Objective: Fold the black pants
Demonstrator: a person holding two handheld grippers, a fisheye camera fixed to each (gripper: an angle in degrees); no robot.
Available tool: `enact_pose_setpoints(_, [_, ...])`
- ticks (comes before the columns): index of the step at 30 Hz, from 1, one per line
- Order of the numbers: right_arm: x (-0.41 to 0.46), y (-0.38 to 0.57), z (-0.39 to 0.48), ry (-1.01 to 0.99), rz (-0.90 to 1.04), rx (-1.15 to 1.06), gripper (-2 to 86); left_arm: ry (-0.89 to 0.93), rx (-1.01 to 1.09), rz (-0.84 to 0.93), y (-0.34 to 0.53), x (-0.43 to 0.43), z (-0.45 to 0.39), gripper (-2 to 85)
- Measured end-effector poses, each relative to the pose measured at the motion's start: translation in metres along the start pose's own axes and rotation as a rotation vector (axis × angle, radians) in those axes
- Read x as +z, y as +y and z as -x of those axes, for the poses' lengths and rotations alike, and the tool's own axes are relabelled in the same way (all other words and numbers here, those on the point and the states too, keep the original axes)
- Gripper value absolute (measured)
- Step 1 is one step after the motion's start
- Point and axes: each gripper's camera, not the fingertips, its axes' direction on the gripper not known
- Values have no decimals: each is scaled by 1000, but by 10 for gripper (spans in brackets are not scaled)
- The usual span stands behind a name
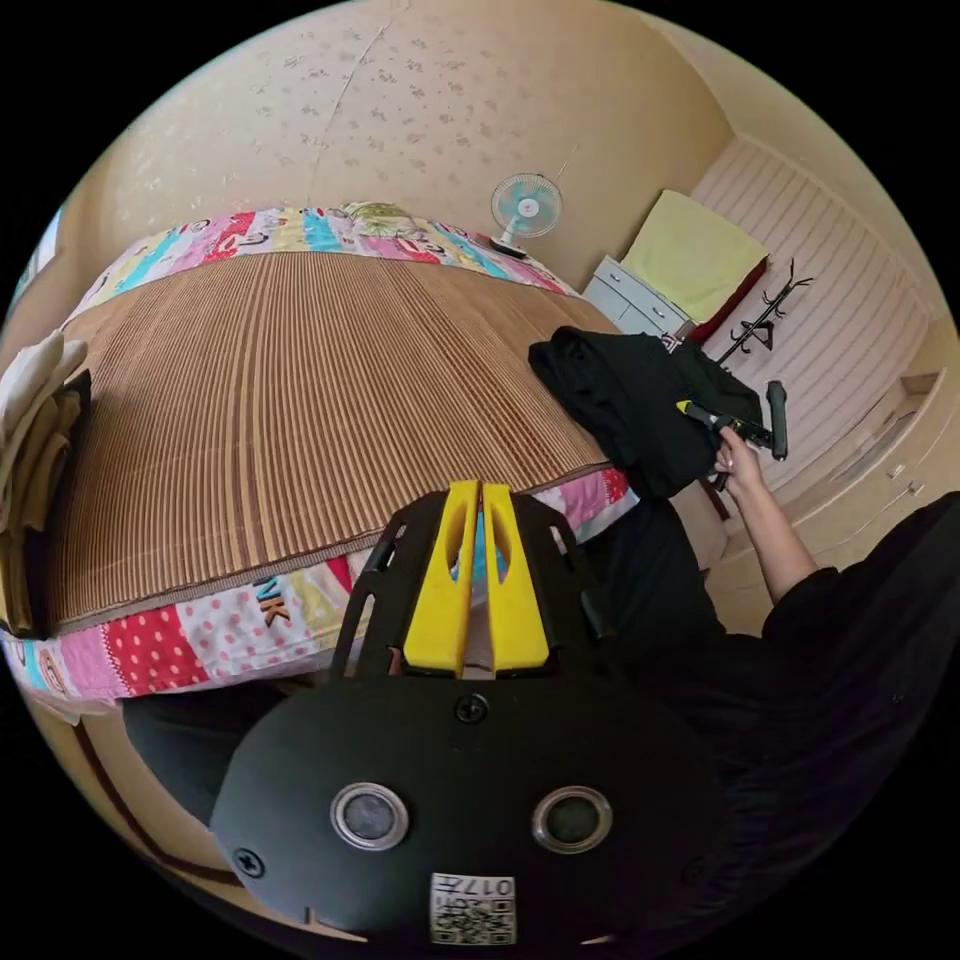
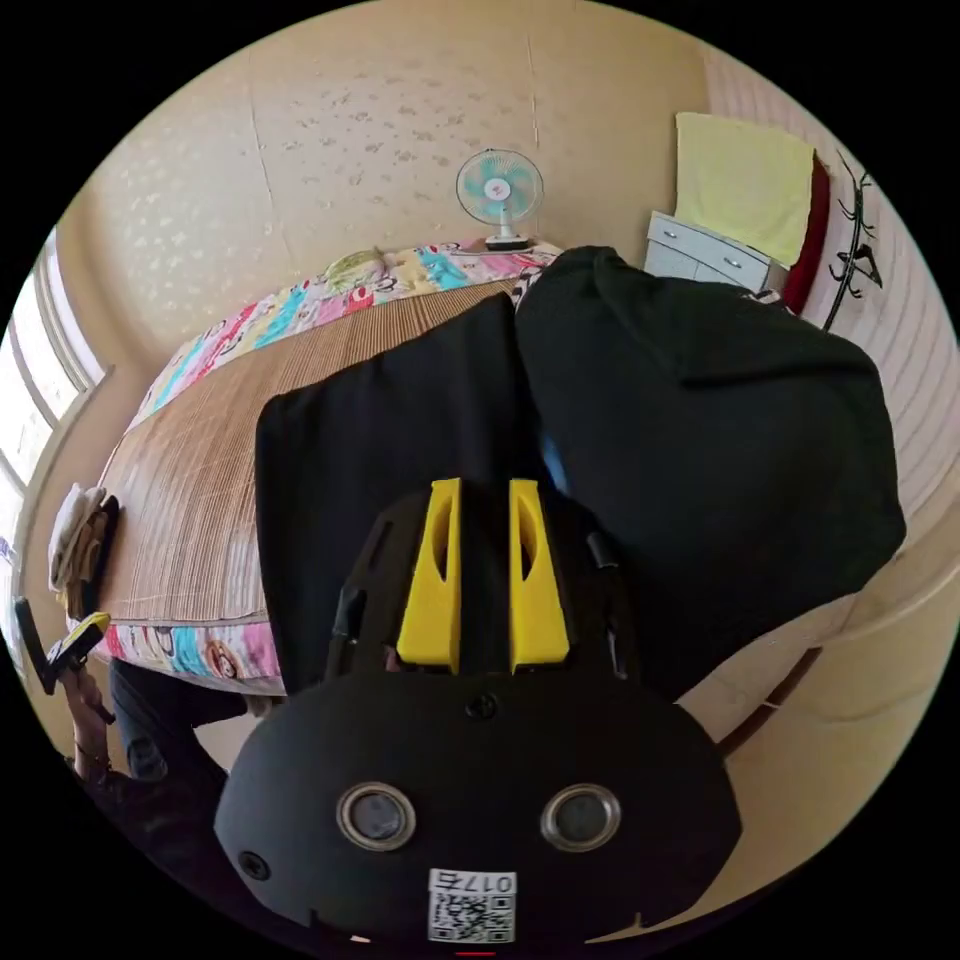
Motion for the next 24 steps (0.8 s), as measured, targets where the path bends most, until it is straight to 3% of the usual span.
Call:
enact_pose_setpoints(3, [-42, 5, 6, -91, -107, -134, 38, 26, 49, -58, 12, -4, -10, -7])
enact_pose_setpoints(8, [-82, -4, 10, -726, -182, -252, 29, 139, 192, -167, 13, -22, -19, 50])
enact_pose_setpoints(12, [-102, 3, 45, -851, -194, -386, 28, 152, 176, -209, -2, -38, -19, 113])
enact_pose_setpoints(16, [-99, 25, 100, -991, -138, -444, 29, 311, 172, -243, -21, -45, -15, 121])
enact_pose_setpoints(20, [-64, 61, 154, -1042, 57, -450, 30, 363, 174, -179, -52, -25, -18, 122])
enact_pose_setpoints(24, [-59, 85, 164, -1044, 90, -438, 31, 419, 265, -114, -89, -5, -40, 121])
